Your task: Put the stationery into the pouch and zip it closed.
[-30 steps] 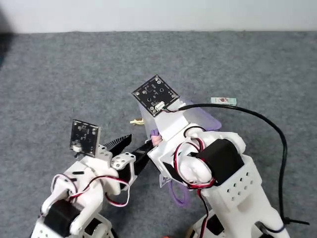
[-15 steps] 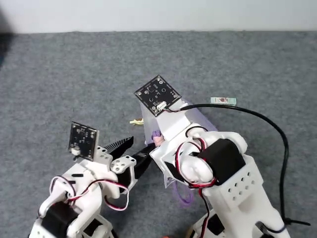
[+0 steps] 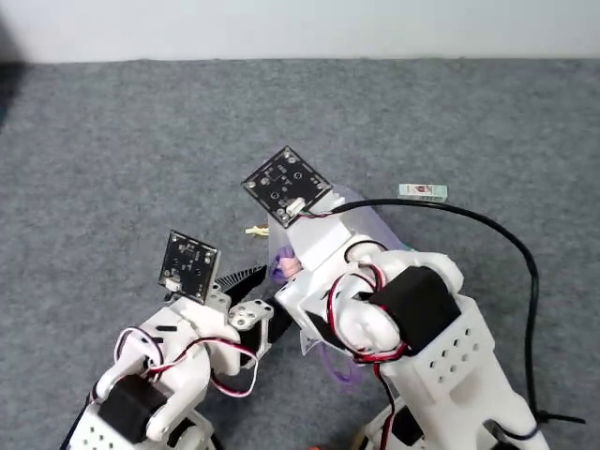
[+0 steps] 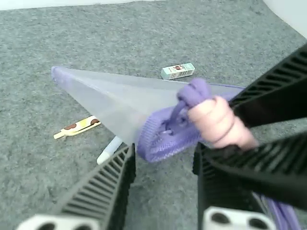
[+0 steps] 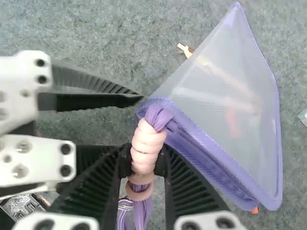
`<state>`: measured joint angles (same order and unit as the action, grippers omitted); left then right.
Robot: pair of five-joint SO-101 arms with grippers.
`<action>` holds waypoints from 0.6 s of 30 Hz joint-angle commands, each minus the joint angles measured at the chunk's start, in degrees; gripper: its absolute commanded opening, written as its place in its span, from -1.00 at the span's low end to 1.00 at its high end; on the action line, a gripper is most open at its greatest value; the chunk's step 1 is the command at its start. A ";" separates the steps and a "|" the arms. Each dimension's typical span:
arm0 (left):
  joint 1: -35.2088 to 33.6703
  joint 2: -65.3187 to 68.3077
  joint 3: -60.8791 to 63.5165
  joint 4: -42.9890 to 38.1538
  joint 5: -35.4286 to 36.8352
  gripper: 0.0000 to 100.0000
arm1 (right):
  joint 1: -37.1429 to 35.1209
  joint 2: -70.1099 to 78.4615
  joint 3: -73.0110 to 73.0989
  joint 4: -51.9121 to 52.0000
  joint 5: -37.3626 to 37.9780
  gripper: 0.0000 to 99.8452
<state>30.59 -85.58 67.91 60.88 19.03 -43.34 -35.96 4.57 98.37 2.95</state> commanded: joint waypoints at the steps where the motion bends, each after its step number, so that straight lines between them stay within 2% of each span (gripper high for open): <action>1: -0.18 0.44 -0.92 -4.48 -0.35 -0.62 | -2.15 -0.75 -0.35 0.04 0.70 -0.98; 7: -2.55 0.35 -1.01 -4.40 -0.35 -0.62 | -1.98 -0.75 -0.26 -0.04 0.70 -0.98; 14: -9.76 0.18 -1.01 -4.66 -6.24 -0.62 | -1.89 -0.75 -0.26 -0.04 0.70 -0.98; 18: -10.02 0.18 -1.01 -4.75 -6.51 -0.62 | -1.89 -0.75 -0.26 -0.04 0.70 -0.98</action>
<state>21.45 -85.76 67.91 57.71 13.14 -44.66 -36.04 4.57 98.73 3.30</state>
